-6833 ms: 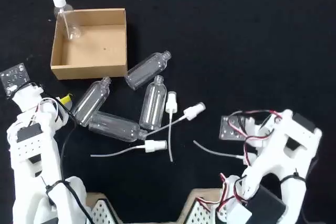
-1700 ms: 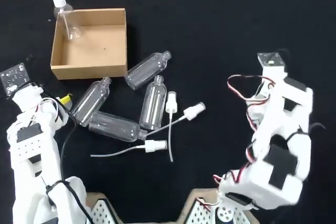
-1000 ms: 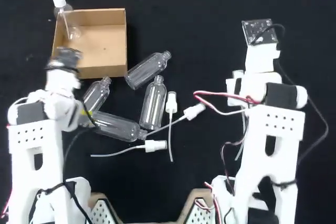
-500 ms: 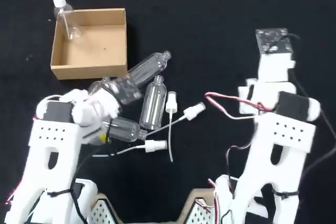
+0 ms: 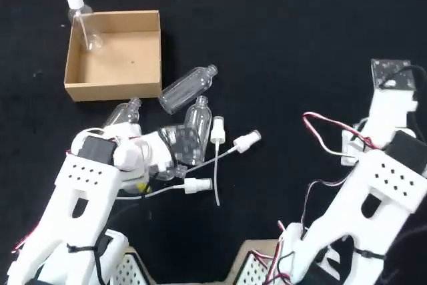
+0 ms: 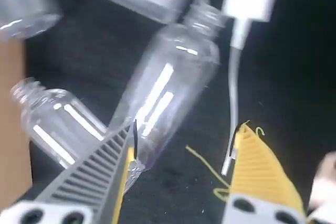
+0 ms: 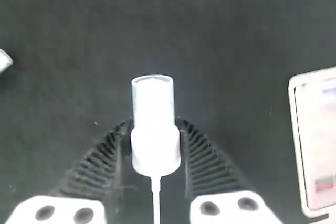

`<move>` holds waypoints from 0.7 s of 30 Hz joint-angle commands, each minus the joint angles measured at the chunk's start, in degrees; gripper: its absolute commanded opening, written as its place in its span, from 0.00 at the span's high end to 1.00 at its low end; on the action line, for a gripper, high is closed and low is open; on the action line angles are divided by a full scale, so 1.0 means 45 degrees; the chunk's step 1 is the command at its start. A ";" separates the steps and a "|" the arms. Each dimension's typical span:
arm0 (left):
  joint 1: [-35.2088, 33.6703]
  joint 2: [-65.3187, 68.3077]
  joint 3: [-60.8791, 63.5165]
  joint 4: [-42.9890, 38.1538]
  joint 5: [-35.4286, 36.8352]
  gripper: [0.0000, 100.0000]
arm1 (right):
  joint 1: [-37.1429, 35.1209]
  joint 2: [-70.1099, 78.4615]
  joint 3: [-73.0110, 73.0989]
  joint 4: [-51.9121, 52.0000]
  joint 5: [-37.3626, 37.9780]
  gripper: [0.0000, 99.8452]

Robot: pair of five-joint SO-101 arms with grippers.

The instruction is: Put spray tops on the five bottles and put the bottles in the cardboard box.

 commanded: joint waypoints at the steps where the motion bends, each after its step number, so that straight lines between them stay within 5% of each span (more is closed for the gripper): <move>1: 0.0361 -0.0137 -0.0674 0.0508 -0.1094 0.70 | 0.0664 -0.0322 0.0225 0.0000 0.0567 0.96; 21: 0.0674 0.4220 -0.3819 0.0488 -0.1211 0.64 | 0.0742 -0.0303 0.0440 0.0000 0.0899 0.96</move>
